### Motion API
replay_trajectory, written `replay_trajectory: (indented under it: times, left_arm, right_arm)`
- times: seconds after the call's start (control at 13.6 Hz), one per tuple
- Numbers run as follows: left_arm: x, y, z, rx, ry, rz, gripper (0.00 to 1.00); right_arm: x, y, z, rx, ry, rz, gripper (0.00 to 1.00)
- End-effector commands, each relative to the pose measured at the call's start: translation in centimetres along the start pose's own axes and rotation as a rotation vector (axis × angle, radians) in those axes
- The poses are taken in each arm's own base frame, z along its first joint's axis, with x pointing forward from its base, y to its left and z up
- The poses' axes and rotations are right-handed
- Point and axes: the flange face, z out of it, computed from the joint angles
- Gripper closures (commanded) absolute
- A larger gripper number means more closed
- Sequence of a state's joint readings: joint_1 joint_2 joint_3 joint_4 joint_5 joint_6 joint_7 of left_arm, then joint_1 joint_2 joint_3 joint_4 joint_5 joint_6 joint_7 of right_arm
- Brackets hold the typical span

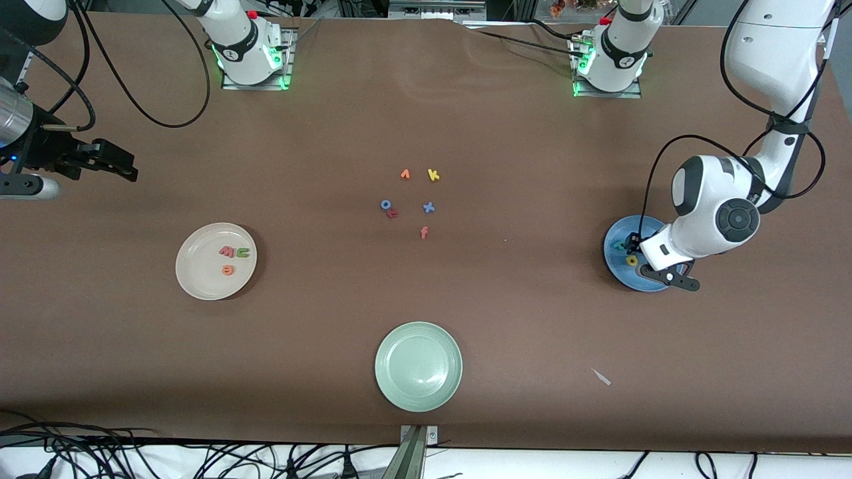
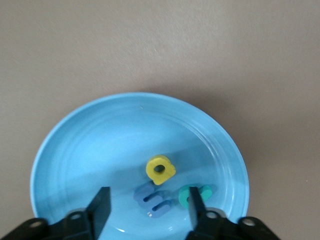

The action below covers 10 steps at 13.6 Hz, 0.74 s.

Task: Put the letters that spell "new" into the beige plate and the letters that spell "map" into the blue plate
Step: 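Carry the yellow a onto the blue plate and release it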

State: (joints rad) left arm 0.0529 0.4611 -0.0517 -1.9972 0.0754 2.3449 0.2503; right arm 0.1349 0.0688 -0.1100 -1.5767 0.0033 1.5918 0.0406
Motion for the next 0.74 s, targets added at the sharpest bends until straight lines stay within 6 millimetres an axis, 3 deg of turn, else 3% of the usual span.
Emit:
replay_trajectory:
  times: [0.0,0.15,0.44,0.66]
  left_arm:
    - [-1.3,-0.3,-3.2,0.033,0.029,0.010,0.00]
    - [-2.9,0.5,-4.9,0.030,0.043,0.005,0.00]
    - [-5.0,0.9,-15.7,0.088,0.195,-0.013,0.00]
    - [-8.4,2.5,-22.9,0.106,0.197,-0.014,0.00]
  right_arm:
    - [-0.2,0.1,-0.2,-0.007,0.000,0.010,0.00]
    - [-0.2,0.1,-0.1,-0.007,-0.001,0.010,0.00]
    - [0.0,0.7,0.2,-0.005,-0.008,0.021,0.00]
    - [0.0,0.8,0.2,-0.003,-0.008,0.021,0.00]
